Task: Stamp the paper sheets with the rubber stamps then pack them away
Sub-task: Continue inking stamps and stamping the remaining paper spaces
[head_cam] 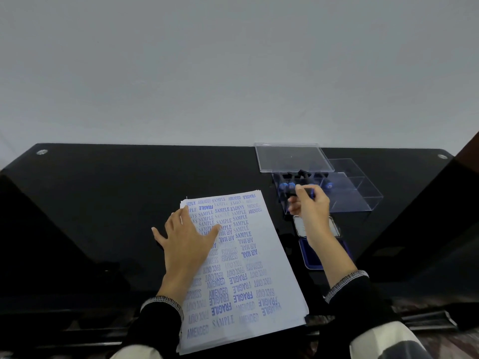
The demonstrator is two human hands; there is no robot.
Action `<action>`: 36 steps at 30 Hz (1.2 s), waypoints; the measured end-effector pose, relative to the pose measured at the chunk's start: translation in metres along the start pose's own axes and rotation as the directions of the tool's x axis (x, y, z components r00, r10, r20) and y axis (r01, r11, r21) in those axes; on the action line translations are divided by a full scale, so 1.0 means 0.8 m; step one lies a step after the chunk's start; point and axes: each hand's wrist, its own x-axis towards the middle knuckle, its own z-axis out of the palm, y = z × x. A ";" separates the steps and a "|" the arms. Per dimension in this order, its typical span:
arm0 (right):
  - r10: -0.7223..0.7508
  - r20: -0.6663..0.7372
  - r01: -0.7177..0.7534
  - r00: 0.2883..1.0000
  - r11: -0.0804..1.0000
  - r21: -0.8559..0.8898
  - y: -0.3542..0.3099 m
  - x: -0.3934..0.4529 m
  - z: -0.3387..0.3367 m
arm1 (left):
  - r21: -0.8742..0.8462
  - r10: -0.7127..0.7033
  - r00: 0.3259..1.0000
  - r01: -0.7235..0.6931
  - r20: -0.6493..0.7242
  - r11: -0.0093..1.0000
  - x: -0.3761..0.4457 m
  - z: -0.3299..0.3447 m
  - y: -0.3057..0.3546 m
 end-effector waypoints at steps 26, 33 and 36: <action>-0.226 -0.154 0.150 0.962 0.908 -0.392 -0.032 0.062 -0.135 | 0.001 0.281 0.948 -0.284 0.147 0.959 -0.016 0.052 0.119; -0.230 -0.127 0.138 0.965 0.854 -0.501 -0.040 0.153 -0.127 | -0.065 0.331 0.937 -0.326 0.107 0.943 -0.008 0.058 0.106; -0.237 -0.137 0.123 0.962 0.823 -0.555 -0.034 0.191 -0.117 | -0.068 0.337 0.937 -0.332 0.094 0.941 -0.009 0.059 0.107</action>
